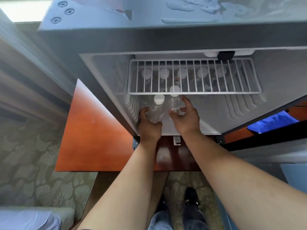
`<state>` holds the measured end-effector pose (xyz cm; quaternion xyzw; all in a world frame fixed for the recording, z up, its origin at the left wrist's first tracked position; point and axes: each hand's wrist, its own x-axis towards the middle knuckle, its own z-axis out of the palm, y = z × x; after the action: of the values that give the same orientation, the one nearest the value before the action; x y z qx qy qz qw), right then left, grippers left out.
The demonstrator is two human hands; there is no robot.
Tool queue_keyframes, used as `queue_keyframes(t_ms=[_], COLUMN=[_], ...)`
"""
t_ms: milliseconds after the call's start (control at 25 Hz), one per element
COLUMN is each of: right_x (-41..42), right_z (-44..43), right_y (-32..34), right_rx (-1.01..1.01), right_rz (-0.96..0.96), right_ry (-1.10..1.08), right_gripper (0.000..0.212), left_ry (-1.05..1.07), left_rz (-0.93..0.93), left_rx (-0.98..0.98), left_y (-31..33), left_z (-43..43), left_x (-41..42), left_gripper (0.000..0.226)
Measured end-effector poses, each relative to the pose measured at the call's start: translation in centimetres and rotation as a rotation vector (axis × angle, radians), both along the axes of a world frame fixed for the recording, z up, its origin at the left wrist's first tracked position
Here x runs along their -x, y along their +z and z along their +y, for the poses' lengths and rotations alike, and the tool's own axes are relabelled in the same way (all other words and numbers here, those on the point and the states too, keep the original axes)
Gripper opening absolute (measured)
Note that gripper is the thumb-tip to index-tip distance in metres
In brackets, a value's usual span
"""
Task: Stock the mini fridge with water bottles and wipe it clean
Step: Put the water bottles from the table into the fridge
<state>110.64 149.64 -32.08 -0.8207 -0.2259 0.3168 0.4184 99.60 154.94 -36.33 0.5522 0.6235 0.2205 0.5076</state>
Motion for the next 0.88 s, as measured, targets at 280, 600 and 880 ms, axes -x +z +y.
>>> queue_keyframes(t_ms=[280, 600, 880], right_x=[0.3, 0.7, 1.2], right_z=[0.9, 2.1, 3.5], right_y=[-1.7, -2.3, -2.6], right_rx=[0.005, 0.0, -0.005], right_rz=[0.084, 0.197, 0.256], right_ry=[0.01, 0.005, 0.019], right_gripper=[0.07, 0.068, 0.071], left_ry=[0.007, 0.242, 0.219], left_rz=[0.09, -0.204, -0.214], left_rx=[0.137, 0.368, 0.398], left_y=[-1.8, -0.4, -1.4], left_z=[0.6, -0.2, 2.4], left_x=[-0.8, -1.9, -1.4], left_gripper=[0.071, 0.088, 0.095])
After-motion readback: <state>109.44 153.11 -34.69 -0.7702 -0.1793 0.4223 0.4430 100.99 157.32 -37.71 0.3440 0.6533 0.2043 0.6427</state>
